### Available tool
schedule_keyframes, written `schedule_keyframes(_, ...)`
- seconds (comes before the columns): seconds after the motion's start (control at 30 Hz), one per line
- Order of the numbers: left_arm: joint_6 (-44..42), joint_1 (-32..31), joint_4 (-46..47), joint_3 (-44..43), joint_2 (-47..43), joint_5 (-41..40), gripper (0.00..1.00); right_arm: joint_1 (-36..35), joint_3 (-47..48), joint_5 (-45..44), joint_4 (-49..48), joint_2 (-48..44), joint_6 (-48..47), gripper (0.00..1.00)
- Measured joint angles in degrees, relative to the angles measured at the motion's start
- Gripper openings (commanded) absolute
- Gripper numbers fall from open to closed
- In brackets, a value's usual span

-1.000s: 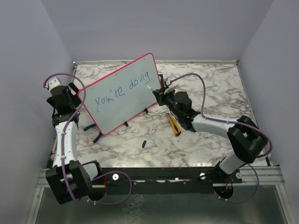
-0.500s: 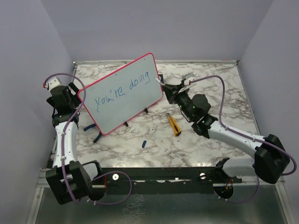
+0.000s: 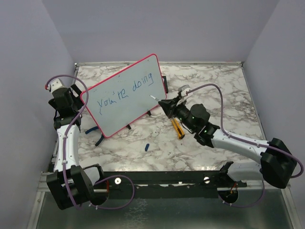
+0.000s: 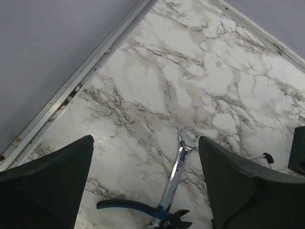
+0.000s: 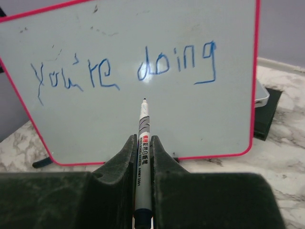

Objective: Write a sentence on the whiteboard

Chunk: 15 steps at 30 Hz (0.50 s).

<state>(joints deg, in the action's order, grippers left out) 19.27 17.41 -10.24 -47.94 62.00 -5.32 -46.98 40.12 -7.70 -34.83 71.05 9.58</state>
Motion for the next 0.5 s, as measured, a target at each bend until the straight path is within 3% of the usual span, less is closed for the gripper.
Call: schedule_keyframes(0.5, -0.02, -0.28, 0.13, 0.20, -0.02, 0.02, 0.92, -9.35, 9.70, 7.19, -2.40, 22.10, 1.09, 0.00)
